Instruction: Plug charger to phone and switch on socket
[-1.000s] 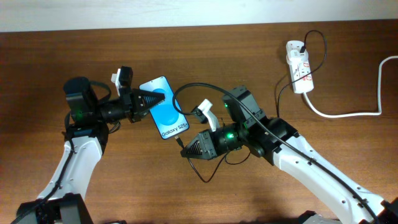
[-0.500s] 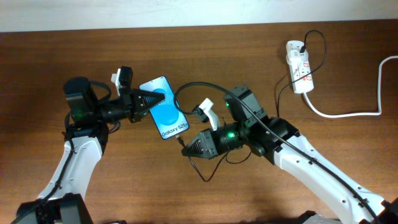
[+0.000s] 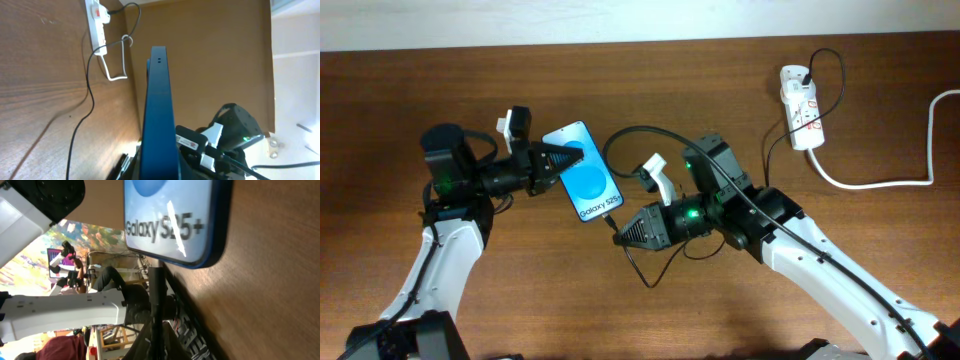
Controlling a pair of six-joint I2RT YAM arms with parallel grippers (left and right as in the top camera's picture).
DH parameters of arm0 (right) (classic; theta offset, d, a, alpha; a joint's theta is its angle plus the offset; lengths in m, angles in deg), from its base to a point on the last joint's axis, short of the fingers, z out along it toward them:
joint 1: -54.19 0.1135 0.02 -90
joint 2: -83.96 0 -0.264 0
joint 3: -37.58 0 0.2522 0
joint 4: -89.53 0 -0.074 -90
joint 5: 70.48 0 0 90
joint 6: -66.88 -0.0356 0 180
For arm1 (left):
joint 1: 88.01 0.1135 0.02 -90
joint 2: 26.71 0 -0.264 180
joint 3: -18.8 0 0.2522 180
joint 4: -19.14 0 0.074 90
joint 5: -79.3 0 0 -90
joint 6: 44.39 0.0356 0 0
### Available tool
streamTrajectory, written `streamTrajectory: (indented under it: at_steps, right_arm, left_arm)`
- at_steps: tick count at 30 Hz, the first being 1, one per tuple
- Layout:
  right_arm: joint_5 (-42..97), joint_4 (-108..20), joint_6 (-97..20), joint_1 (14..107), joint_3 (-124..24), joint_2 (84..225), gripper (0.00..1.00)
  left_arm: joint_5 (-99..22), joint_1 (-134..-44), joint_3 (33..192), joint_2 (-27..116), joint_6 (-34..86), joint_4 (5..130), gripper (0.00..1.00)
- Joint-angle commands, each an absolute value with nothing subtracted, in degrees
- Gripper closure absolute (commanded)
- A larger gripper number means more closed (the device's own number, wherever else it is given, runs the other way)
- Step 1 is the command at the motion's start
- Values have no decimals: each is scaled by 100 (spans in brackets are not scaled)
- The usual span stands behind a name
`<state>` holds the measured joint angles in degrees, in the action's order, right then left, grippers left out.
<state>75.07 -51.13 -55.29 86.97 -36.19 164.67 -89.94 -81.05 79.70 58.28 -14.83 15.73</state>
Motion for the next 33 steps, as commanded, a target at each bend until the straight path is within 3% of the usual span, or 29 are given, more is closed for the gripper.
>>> streamTrajectory:
  at_steps: [1, 33]
  right_arm:
    - [7325, -5427, -5708, 8659, -3672, 16471, 96]
    - [7024, -5932, -5358, 8819, -3674, 16771, 96]
  left_arm:
    - [-9232, -8120, 8040, 5837, -1383, 1551, 100]
    - [-10082, -8120, 8040, 5837, -1468, 1588, 100]
